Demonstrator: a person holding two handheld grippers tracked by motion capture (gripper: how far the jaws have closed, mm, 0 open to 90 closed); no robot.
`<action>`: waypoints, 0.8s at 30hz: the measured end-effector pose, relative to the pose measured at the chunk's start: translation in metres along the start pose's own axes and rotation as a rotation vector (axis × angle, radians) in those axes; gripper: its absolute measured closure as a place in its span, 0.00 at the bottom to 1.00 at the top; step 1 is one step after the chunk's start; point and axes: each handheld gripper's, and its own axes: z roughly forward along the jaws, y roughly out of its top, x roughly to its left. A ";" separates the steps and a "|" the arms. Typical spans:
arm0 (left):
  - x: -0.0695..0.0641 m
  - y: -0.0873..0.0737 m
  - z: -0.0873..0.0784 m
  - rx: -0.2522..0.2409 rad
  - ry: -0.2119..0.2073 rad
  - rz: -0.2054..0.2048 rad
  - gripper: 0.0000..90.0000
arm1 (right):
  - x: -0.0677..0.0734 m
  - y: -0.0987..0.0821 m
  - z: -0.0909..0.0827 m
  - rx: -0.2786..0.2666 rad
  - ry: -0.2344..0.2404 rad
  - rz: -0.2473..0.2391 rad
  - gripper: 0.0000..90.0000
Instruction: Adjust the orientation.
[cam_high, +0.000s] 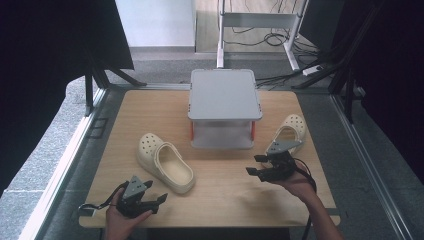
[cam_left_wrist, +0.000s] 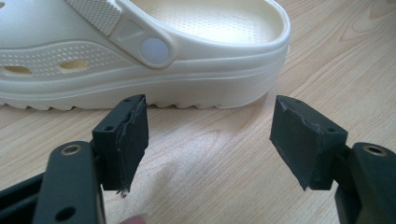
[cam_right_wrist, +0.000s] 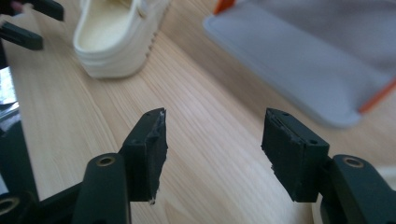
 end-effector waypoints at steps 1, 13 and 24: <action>0.000 0.000 0.000 -0.005 -0.005 -0.006 0.32 | 0.001 0.005 0.000 0.001 0.004 -0.005 0.46; -0.001 0.000 0.002 -0.001 -0.016 -0.004 0.32 | 0.017 0.056 0.033 0.050 0.054 -0.073 0.50; 0.000 0.000 0.003 0.002 -0.019 0.000 0.32 | 0.023 0.076 0.059 0.045 0.106 -0.081 0.51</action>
